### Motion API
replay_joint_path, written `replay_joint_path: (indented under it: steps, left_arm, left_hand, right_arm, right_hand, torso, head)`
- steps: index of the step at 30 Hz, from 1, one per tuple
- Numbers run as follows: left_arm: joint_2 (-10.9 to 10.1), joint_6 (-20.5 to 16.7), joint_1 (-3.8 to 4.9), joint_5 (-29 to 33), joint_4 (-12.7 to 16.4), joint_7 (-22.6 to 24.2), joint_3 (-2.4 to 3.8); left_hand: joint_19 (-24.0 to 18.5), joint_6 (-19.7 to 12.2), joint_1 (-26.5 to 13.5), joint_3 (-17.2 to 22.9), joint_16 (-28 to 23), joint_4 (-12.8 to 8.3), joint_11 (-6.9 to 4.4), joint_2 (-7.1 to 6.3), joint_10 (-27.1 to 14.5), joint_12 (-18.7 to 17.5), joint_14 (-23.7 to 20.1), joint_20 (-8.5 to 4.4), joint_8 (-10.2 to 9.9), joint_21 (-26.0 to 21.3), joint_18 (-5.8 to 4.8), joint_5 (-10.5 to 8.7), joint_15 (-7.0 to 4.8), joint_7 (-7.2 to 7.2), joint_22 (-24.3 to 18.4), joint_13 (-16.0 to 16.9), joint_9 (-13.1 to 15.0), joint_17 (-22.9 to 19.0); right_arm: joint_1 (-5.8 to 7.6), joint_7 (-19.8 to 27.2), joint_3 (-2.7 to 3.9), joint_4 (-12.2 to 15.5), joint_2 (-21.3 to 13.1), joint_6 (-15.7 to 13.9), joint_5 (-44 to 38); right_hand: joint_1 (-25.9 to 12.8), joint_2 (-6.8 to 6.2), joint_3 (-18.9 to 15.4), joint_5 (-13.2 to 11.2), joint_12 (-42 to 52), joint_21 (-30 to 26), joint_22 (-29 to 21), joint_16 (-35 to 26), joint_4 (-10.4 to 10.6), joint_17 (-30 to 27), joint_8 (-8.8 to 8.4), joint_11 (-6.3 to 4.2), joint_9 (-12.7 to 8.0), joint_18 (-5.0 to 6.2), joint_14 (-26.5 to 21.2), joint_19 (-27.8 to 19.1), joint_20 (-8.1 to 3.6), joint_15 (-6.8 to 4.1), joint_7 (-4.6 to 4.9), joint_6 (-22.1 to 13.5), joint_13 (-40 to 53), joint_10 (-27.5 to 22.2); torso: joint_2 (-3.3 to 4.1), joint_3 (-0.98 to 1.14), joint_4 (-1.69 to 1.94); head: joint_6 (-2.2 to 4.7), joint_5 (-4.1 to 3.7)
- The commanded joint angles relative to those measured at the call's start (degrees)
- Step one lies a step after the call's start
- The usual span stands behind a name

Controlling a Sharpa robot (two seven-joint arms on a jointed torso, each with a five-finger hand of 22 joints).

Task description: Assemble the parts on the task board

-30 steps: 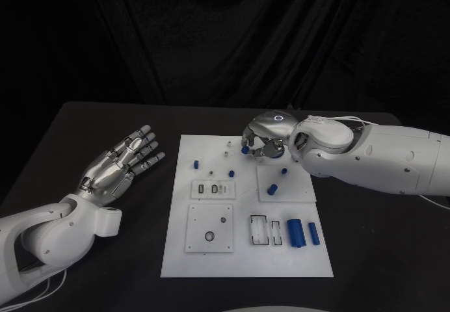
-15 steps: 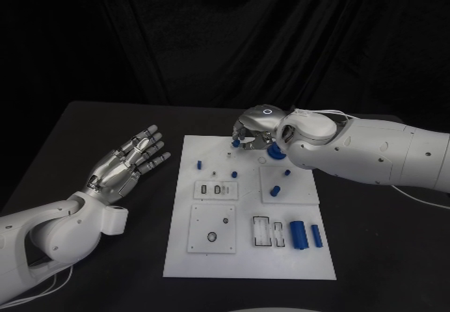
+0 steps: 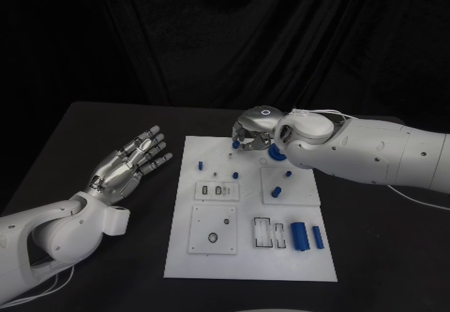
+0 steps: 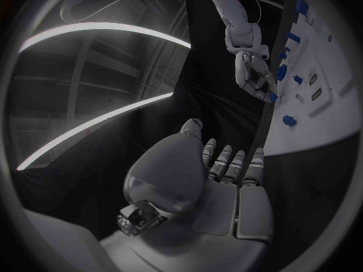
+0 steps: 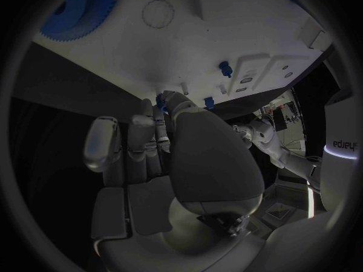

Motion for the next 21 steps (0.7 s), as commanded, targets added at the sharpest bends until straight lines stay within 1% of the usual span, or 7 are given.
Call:
replay_joint_path:
  steps: [1, 5, 7, 11, 14, 16, 21]
  left_arm:
    - [0.17, 0.51, 0.09, -0.33, 0.03, 4.41, 0.03]
    - [0.35, 0.63, 0.09, -0.33, -0.06, 4.31, 0.03]
    - [0.41, 0.68, 0.09, -0.33, -0.09, 4.26, 0.03]
    - [0.48, 0.72, 0.09, -0.33, -0.13, 4.18, 0.03]
    - [0.51, 0.73, 0.09, -0.33, -0.13, 4.15, 0.03]
    - [0.51, 0.74, 0.09, -0.33, -0.12, 4.13, 0.03]
    - [0.43, 0.72, 0.09, -0.33, -0.04, 4.07, 0.03]
  left_hand:
    - [0.08, -0.24, 0.39, 0.04, 0.33, -0.3, 0.36, 0.16, 0.1, 0.36, 0.05, 0.35, 0.17, -0.19, 0.15, 0.27, 0.48, 0.12, 0.04, 0.06, 0.02, 0.08]
    - [0.08, -0.24, 0.39, 0.04, 0.33, -0.3, 0.36, 0.16, 0.1, 0.36, 0.05, 0.35, 0.17, -0.19, 0.15, 0.27, 0.48, 0.12, 0.04, 0.06, 0.02, 0.08]
    - [0.08, -0.21, 0.39, 0.06, 0.35, -0.31, 0.41, 0.18, 0.13, 0.4, 0.07, 0.35, 0.17, -0.19, 0.14, 0.28, 0.5, 0.15, 0.04, 0.07, 0.02, 0.09]
    - [0.09, -0.19, 0.4, 0.11, 0.35, -0.35, 0.52, 0.21, 0.13, 0.41, 0.07, 0.37, 0.17, -0.18, 0.12, 0.29, 0.56, 0.24, 0.04, 0.06, 0.02, 0.09]
    - [0.09, -0.19, 0.4, 0.11, 0.35, -0.35, 0.52, 0.21, 0.13, 0.41, 0.07, 0.37, 0.17, -0.18, 0.12, 0.29, 0.56, 0.24, 0.04, 0.06, 0.02, 0.09]
    - [0.09, -0.19, 0.4, 0.11, 0.35, -0.35, 0.52, 0.21, 0.13, 0.41, 0.07, 0.37, 0.17, -0.18, 0.12, 0.29, 0.56, 0.24, 0.04, 0.06, 0.02, 0.09]
    - [0.09, -0.19, 0.4, 0.11, 0.35, -0.35, 0.52, 0.21, 0.13, 0.41, 0.07, 0.37, 0.17, -0.18, 0.12, 0.29, 0.56, 0.24, 0.04, 0.06, 0.02, 0.09]
  right_arm:
    - [0.09, -0.14, 0.06, -0.41, 0.28, 1.37, -0.01]
    - [0.06, -0.1, 0.06, -0.94, 0.71, 2.04, -0.01]
    - [0.04, -0.13, 0.05, -1.07, 0.86, 2.51, -0.01]
    - [-0.04, -0.15, 0.05, -1.28, 1.08, 2.95, -0.01]
    - [-0.07, -0.25, 0.05, -1.46, 1.23, 3.23, -0.01]
    - [-0.09, -0.4, 0.05, -1.62, 1.33, 3.39, -0.01]
    - [-0.11, -0.73, 0.05, -1.99, 1.63, 3.92, -0.01]
  right_hand:
    - [-0.61, 0.19, 0.27, 0.35, -0.26, 0.2, 0.05, 0.25, 0.04, 0.04, 1.62, 0.42, 12.56, -0.68, 0.43, 0.47, 0.11, -0.05, -0.06, -0.06, -0.07, 0.05]
    - [-0.67, 0.19, 0.31, 0.36, -0.35, 0.23, 0.09, 0.3, 0.05, 0.12, 1.56, 0.45, 12.64, -0.68, 0.45, 0.48, 0.13, -0.02, -0.01, -0.17, -0.07, 0.04]
    - [-0.67, 0.2, 0.34, 0.36, -0.39, 0.25, 0.13, 0.31, 0.04, 0.14, 1.52, 0.45, 12.67, -0.69, 0.45, 0.49, 0.14, -0.01, 0.01, -0.24, -0.07, 0.04]
    - [-0.68, 0.2, 0.38, 0.34, -0.46, 0.26, 0.15, 0.3, 0.03, 0.11, 1.46, 0.47, 12.72, -0.69, 0.44, 0.48, 0.15, 0.0, 0.03, -0.34, -0.07, 0.02]
    - [-0.68, 0.2, 0.42, 0.31, -0.52, 0.27, 0.17, 0.32, 0.0, 0.16, 1.4, 0.48, 12.77, -0.69, 0.43, 0.48, 0.16, 0.01, 0.05, -0.43, -0.07, 0.0]
    - [-0.69, 0.2, 0.46, 0.28, -0.58, 0.31, 0.25, 0.34, -0.02, 0.19, 1.34, 0.5, 12.82, -0.7, 0.43, 0.5, 0.17, 0.03, 0.07, -0.53, -0.07, -0.01]
    - [-0.79, 0.21, 0.63, 0.24, -0.89, 0.19, 0.1, 0.19, -0.05, -0.05, 1.06, 0.63, 12.99, -0.66, 0.27, 0.33, 0.25, 0.16, 0.15, -0.96, -0.09, -0.19]
  torso:
    - [-0.05, 0.07, -0.08]
    - [0.01, 0.07, -0.17]
    - [0.0, 0.13, -0.2]
    - [0.01, 0.2, -0.17]
    - [0.02, 0.16, -0.1]
    - [-0.01, 0.09, -0.1]
    - [0.02, 0.06, -0.12]
  head:
    - [-0.03, -0.07]
    - [-0.19, -0.02]
    - [-0.37, -0.04]
    - [-0.48, -0.16]
    - [-0.49, -0.23]
    - [-0.57, -0.22]
    - [-0.5, -0.08]
